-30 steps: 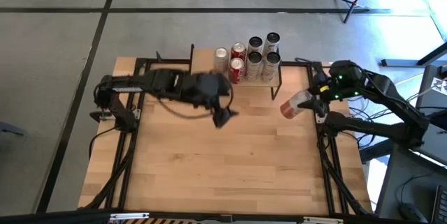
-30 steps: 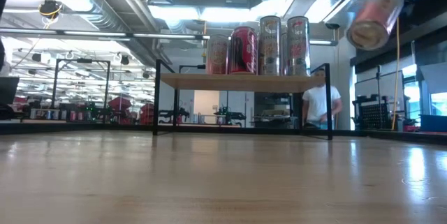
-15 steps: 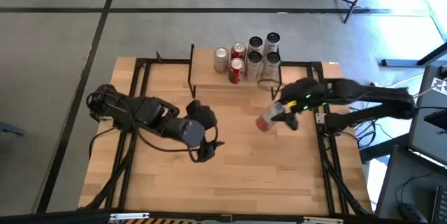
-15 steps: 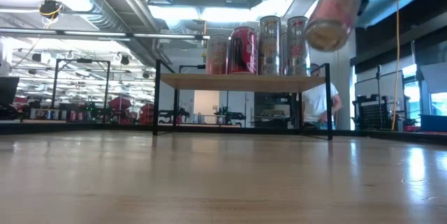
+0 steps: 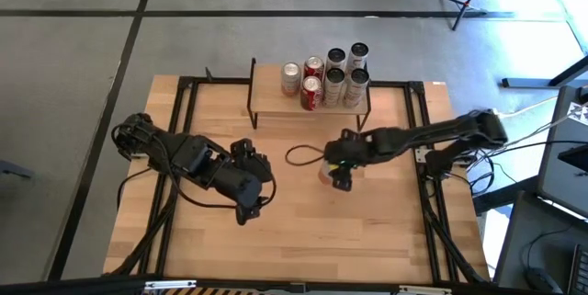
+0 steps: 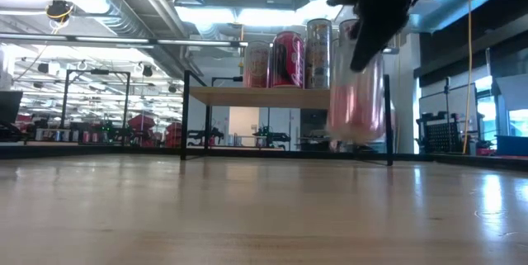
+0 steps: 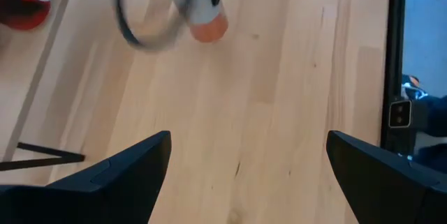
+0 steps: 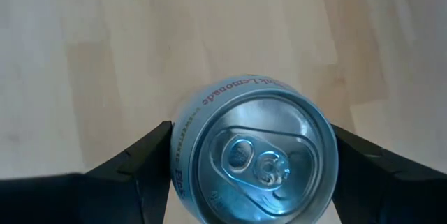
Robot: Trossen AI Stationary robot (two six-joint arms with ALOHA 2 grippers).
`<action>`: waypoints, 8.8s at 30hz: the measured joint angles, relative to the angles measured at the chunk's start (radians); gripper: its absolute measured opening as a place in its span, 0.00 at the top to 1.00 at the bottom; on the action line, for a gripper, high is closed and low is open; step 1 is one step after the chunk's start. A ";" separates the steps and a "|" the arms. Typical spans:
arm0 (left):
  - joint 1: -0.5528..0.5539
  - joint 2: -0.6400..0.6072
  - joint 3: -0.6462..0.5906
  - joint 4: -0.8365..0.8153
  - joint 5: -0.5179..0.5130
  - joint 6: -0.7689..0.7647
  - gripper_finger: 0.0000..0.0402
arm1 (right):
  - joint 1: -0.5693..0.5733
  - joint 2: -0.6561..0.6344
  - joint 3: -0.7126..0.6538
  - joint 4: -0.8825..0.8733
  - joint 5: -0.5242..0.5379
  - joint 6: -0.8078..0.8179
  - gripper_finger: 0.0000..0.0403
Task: Place canned beverage on shelf
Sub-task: Put the yellow-white soda can on the shelf aligned with the other yellow-white soda can, then return to Home Position
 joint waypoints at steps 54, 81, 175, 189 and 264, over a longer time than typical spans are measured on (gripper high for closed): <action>0.226 0.109 -0.626 1.261 -0.120 0.103 0.08 | 0.248 -0.789 -0.241 -0.164 0.060 0.255 0.18; 0.293 0.313 -0.631 1.381 -0.075 -0.027 0.34 | 0.248 -0.791 -0.252 -0.182 0.034 0.258 0.18; 0.927 -0.146 -0.543 0.873 0.494 0.654 0.28 | 0.248 -0.718 -0.252 -0.066 0.326 0.543 0.18; 0.917 -0.146 -0.562 0.846 0.450 0.651 0.28 | 0.248 -0.642 -0.252 -0.064 0.340 0.541 0.18; 0.297 -0.145 -0.269 0.710 0.151 0.308 0.89 | 0.163 -1.384 -0.576 0.089 0.211 0.121 0.84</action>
